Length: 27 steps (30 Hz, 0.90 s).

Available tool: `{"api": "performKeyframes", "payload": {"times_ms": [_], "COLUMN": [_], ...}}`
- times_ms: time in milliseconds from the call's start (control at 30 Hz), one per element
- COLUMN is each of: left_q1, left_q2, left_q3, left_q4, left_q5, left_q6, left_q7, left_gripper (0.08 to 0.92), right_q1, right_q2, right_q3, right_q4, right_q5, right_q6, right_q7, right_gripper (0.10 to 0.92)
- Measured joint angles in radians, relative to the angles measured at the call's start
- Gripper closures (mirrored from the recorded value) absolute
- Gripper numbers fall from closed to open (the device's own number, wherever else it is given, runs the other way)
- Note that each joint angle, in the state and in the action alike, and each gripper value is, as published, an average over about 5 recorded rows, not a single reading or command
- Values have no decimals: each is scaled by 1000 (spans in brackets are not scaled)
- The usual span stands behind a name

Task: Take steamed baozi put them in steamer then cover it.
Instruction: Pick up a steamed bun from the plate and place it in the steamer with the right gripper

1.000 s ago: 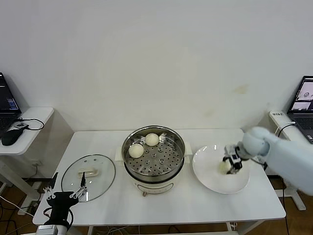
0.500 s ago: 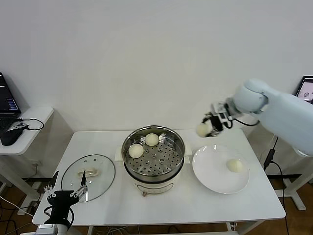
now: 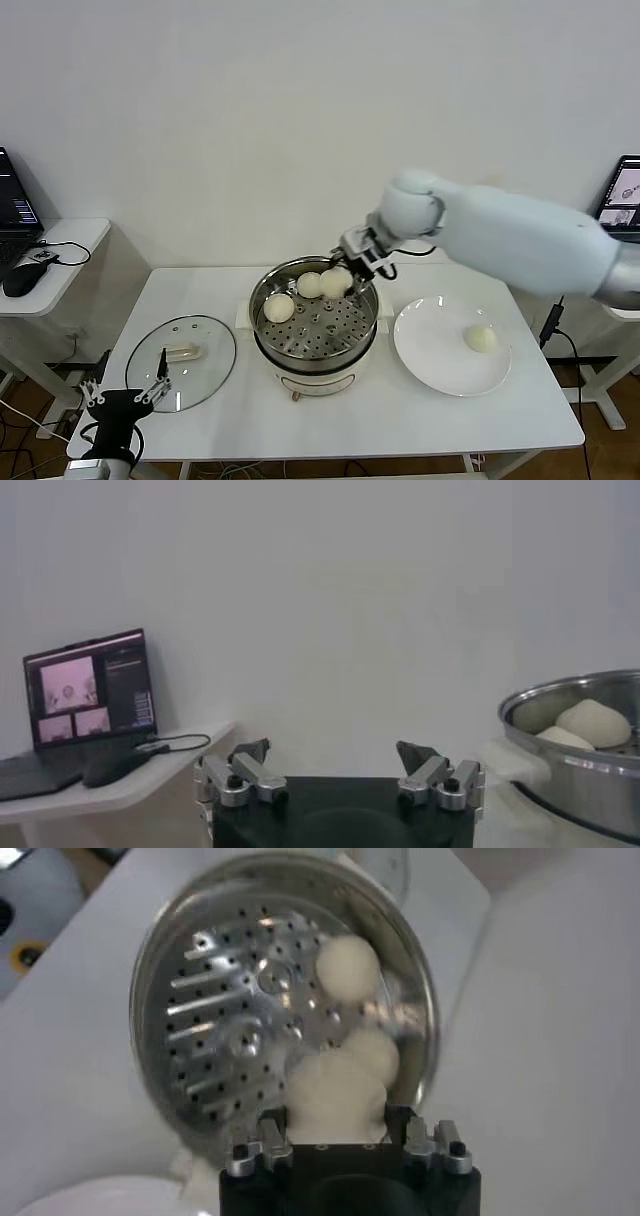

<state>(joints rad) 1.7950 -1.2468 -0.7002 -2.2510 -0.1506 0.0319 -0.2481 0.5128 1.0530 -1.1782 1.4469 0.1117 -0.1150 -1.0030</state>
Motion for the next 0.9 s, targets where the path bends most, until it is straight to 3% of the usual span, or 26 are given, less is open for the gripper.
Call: {"api": "performKeyframes", "payload": {"times_ms": [533,900], "left_q1": [-13,-19], "left_q2": [-19,-26], "left_q3": [9,17], "left_q4": [10,14], "left_q5": [-2,-1], "left_q6": [-4,-4], "left_q7": [-3,-5], "left_gripper": [177,177], "right_q1": [-48,-55], "right_q2": [133,141], "right_q3": [-87,-104], "right_q4": [-37,-11], "right_q5": [-205,-262], "right_q6": [256,328], "right_q7": [29,37], "right_gripper": [404,388]}}
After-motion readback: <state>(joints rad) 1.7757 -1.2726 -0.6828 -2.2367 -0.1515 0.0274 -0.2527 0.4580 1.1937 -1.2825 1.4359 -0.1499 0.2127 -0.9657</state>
